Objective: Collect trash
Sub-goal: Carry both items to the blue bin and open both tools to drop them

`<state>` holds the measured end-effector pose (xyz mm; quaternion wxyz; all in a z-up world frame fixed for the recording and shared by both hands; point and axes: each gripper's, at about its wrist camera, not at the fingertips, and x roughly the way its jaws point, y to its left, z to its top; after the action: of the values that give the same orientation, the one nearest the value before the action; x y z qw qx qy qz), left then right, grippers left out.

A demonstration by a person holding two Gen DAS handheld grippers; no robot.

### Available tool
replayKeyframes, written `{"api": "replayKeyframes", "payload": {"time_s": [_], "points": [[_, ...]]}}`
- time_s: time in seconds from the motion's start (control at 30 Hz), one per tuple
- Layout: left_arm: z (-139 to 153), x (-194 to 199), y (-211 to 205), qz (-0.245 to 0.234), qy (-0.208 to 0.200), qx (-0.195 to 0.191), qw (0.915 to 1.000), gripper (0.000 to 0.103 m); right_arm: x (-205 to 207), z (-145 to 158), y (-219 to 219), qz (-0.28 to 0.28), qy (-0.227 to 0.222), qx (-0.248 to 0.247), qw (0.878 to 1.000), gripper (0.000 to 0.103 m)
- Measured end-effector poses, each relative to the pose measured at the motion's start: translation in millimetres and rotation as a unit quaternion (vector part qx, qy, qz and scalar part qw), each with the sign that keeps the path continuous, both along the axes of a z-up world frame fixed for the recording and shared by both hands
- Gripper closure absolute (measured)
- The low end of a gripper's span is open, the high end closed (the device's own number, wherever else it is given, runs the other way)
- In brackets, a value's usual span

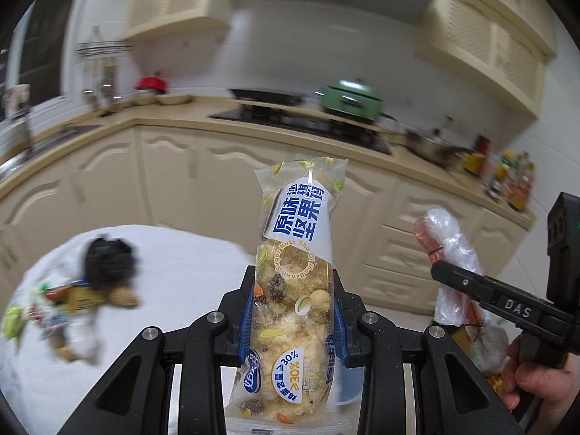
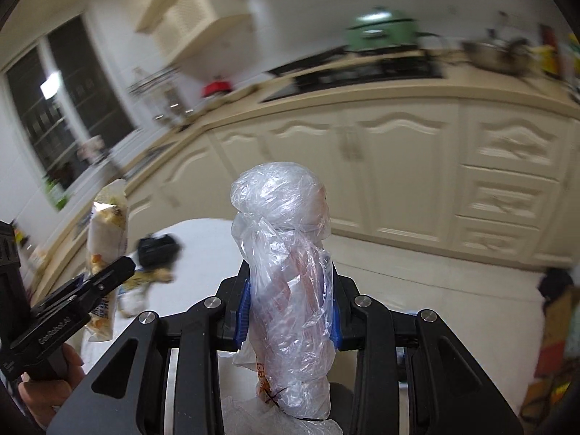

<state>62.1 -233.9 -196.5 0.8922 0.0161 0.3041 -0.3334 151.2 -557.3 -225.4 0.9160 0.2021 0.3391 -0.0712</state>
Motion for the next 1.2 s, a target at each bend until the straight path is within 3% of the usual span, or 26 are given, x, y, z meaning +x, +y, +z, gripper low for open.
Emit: {"api": "replayKeyframes", "payload": {"time_s": [0.33,0.63,0.8,0.87,0.9,0.93,1.0,1.07,1.13,1.2], "points": [[-44,39,-97,-0.085,0.069,0.031,0.9935,0.072,-32,-52,-93,-0.090,0.060,0.010,0.994,0.069],[-101,92,-193,-0.113,0.155,0.091,0.9773,0.072,-16,-136,-134,-0.110,0.124,0.055,0.985,0.069],[-118,137,-253,-0.116,0.180,0.117,0.9698,0.071,-9,-169,-150,-0.122,0.146,0.082,0.978,0.065],[-126,147,-267,-0.115,0.183,0.133,0.9673,0.066,-9,-179,-156,-0.130,0.150,0.093,0.976,0.061],[-128,149,-269,-0.112,0.182,0.138,0.9673,0.054,-9,-183,-159,-0.132,0.151,0.096,0.975,0.060],[-128,153,-272,-0.107,0.180,0.141,0.9677,0.039,-9,-188,-163,-0.137,0.154,0.098,0.974,0.051],[-128,156,-281,-0.098,0.165,0.140,0.9715,0.025,-11,-192,-167,-0.147,0.160,0.099,0.971,0.034],[-130,151,-282,-0.089,0.147,0.143,0.9746,0.017,-14,-194,-170,-0.158,0.167,0.098,0.968,0.007],[-127,149,-280,-0.080,0.135,0.148,0.9764,0.008,-18,-194,-170,-0.162,0.168,0.098,0.967,0.000],[-123,146,-279,-0.073,0.124,0.151,0.9781,0.006,-21,-194,-168,-0.167,0.174,0.098,0.965,0.000]]}}
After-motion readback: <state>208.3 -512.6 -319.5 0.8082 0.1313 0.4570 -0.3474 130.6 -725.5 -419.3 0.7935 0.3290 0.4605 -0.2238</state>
